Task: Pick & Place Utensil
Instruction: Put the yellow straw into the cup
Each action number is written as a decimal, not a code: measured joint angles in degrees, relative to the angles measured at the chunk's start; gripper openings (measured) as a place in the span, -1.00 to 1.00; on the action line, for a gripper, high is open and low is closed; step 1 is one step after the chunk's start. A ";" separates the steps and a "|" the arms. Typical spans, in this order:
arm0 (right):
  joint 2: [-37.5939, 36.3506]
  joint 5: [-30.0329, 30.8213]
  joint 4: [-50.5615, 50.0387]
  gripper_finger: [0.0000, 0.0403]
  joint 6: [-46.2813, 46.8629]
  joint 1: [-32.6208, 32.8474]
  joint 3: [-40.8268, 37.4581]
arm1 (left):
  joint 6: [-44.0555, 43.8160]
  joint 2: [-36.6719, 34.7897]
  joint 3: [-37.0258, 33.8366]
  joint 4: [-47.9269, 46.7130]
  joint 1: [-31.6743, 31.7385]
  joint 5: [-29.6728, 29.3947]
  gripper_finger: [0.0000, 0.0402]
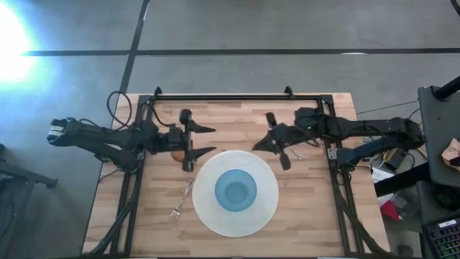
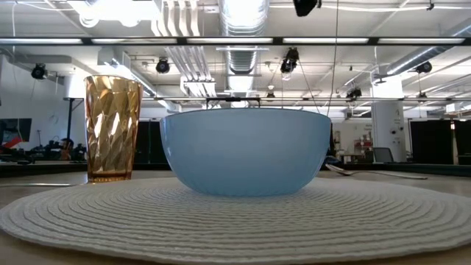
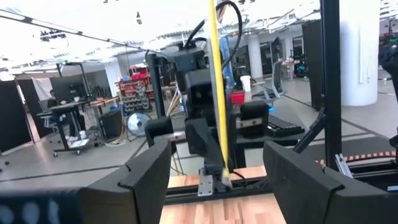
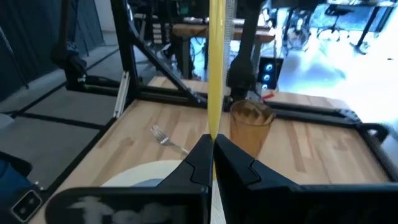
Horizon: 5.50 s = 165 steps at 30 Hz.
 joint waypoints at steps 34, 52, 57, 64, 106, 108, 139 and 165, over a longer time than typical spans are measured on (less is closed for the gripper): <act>20.21 -2.82 4.41 -0.96 -2.16 0.69 10.11 | -1.81 0.76 0.02 0.73 0.02 2.89 0.24; 20.72 -2.34 4.49 -0.96 -1.97 0.64 10.02 | 0.04 0.78 0.13 0.90 0.04 7.67 -0.66; 20.70 -2.27 4.49 -0.96 -1.97 0.64 10.02 | 0.11 0.78 0.13 0.96 0.02 7.67 -0.92; 20.70 -2.25 4.38 -0.96 -2.14 0.64 10.02 | 0.11 0.83 0.13 0.89 0.02 7.56 -0.98; 7.59 0.92 -24.34 -0.17 -6.67 0.60 17.21 | -4.75 -5.74 10.11 -23.26 0.04 -1.61 -1.00; 5.94 1.15 -25.46 -0.19 -6.94 0.53 17.21 | -4.81 -6.40 10.88 -24.89 0.04 -2.99 -1.00; -3.73 14.43 -38.53 -0.32 -5.42 -0.10 17.10 | -21.63 -15.00 15.43 -56.39 0.07 -15.15 -1.00; -3.69 14.38 -39.58 -0.36 -4.48 -0.10 17.09 | -25.83 -18.78 -2.96 -46.43 -0.66 -14.87 -1.00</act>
